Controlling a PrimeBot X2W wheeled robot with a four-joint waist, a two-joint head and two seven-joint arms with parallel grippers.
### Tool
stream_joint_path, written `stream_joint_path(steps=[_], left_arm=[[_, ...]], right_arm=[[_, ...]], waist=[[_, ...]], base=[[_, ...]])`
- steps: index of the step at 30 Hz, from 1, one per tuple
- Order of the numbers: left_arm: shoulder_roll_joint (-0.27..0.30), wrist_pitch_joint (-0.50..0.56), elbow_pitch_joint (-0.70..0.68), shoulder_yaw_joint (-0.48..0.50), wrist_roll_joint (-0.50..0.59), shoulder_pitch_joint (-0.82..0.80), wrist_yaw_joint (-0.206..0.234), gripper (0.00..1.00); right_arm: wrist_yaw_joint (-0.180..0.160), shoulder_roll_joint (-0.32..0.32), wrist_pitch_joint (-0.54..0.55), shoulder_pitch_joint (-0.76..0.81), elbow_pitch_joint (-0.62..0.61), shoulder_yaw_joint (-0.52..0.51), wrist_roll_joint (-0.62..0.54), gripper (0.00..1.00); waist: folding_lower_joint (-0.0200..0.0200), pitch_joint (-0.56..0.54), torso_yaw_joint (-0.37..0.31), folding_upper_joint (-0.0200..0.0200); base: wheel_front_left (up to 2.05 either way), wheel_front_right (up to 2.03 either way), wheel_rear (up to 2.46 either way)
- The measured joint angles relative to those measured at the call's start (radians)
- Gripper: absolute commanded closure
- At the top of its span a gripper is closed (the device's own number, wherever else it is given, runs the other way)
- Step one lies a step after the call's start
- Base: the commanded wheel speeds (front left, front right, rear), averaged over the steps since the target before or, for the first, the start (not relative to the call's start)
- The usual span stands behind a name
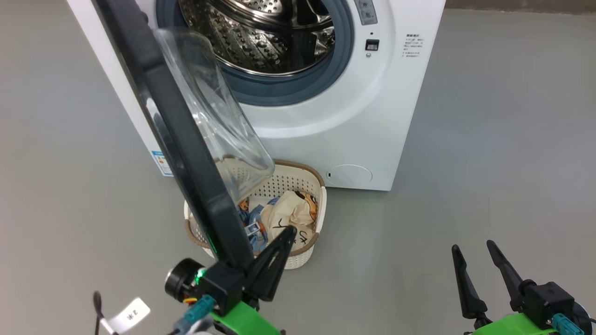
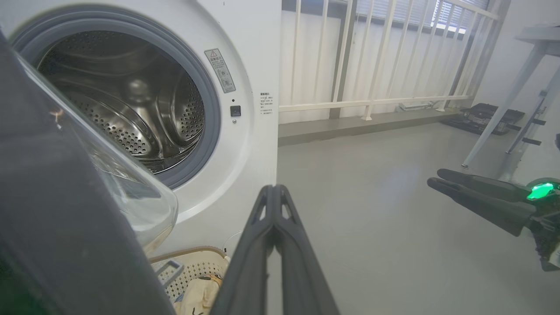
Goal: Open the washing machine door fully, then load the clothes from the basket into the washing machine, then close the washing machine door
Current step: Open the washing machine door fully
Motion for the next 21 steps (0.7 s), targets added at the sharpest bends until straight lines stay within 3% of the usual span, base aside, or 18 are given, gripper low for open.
stream_joint_path(steps=[21], left_arm=[[-0.007,0.000,0.051,0.042,-0.005,-0.011,0.028,1.00]], right_arm=[[0.000,0.000,0.000,-0.025,0.009,0.008,0.000,0.00]], waist=[[0.0000,0.046,0.027,0.0000]], base=[[0.00,0.00,0.00]])
